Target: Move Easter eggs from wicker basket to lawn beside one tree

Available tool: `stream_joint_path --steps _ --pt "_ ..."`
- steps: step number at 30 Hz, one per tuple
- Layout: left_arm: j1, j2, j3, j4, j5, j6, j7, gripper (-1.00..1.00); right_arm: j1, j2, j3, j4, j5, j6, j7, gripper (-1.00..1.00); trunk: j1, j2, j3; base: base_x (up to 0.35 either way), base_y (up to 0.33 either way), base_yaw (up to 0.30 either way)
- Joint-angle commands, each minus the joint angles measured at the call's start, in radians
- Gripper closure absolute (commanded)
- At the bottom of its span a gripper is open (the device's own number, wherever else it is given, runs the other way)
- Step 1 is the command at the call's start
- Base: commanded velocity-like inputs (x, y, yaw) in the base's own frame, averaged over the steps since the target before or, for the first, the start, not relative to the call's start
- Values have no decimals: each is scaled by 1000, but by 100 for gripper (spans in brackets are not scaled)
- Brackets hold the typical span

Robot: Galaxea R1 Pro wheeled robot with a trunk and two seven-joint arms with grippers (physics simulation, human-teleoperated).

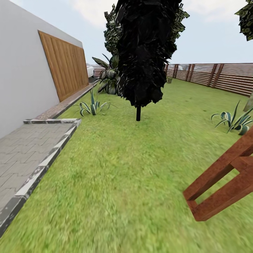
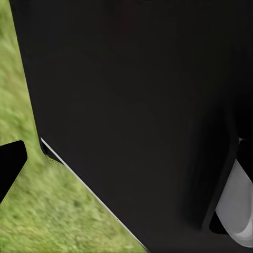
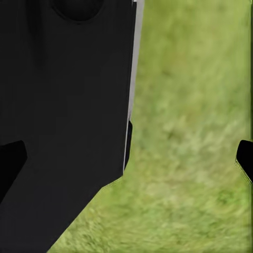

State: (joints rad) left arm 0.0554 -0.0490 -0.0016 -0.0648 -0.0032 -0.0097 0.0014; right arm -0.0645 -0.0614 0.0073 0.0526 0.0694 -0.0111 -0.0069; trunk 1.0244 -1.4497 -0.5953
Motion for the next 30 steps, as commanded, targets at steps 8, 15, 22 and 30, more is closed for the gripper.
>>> stream_joint_path --steps 8,15,22,30 --pt "1 0 0 -2 -1 -1 0 -100 -1 -1 0 3 8 -1 -1 -100 1 0 -1 336 0 0" --pt "0 0 0 -2 0 -1 0 -100 -1 -1 0 3 7 -1 -1 -100 1 0 -1 336 0 0" --pt "1 0 0 -1 -1 -1 0 -100 -1 -1 0 3 8 -1 -1 -100 1 0 -1 336 0 0" --pt "1 0 0 -2 0 -1 0 -100 -1 -1 0 3 8 -1 -1 -100 1 0 -1 336 0 0"
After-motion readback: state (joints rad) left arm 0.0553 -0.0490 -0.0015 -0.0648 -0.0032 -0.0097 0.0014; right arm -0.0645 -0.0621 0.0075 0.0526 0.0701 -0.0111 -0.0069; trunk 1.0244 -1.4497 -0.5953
